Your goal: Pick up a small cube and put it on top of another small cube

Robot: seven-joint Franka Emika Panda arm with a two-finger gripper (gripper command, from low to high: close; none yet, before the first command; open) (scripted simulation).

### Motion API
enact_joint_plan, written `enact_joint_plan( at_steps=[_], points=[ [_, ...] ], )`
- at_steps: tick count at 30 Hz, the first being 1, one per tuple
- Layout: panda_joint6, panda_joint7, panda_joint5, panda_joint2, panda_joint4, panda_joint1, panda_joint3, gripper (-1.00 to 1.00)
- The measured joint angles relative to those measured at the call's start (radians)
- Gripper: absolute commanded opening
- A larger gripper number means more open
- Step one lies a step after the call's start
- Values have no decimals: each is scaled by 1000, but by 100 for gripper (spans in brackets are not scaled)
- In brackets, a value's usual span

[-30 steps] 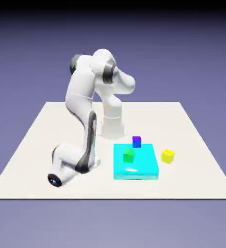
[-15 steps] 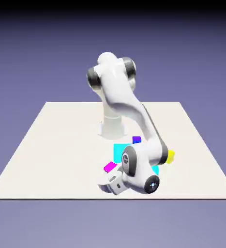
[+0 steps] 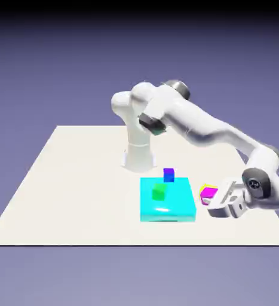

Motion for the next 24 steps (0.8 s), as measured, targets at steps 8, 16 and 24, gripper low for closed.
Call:
enact_joint_plan(
  at_steps=[8,16,24],
  points=[
    [-95,348,112,124,-8,55,106,-100],
    [24,233,200,-15,-112,173,-79,-100],
    [202,55,345,-216,-271,317,-364,100]
  ],
)
